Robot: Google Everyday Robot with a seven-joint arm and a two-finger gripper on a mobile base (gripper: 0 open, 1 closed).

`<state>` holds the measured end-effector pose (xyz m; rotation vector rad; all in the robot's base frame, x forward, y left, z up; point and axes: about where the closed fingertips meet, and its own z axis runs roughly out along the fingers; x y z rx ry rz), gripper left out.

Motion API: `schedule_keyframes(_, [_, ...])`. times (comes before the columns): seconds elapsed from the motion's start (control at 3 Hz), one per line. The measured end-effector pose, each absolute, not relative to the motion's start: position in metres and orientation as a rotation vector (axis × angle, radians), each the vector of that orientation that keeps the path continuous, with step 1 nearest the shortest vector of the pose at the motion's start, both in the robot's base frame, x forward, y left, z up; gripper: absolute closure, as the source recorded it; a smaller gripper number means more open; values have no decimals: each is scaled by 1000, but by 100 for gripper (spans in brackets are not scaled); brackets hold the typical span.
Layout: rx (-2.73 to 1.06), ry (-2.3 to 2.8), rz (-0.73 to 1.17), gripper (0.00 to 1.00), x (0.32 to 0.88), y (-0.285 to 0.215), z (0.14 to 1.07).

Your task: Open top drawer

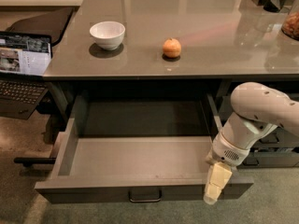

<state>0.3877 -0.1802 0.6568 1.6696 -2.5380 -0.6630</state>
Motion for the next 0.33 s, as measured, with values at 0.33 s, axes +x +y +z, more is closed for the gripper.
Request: schedule_keyframes(0.33, [1670,-2538,-663,0,388,-180,657])
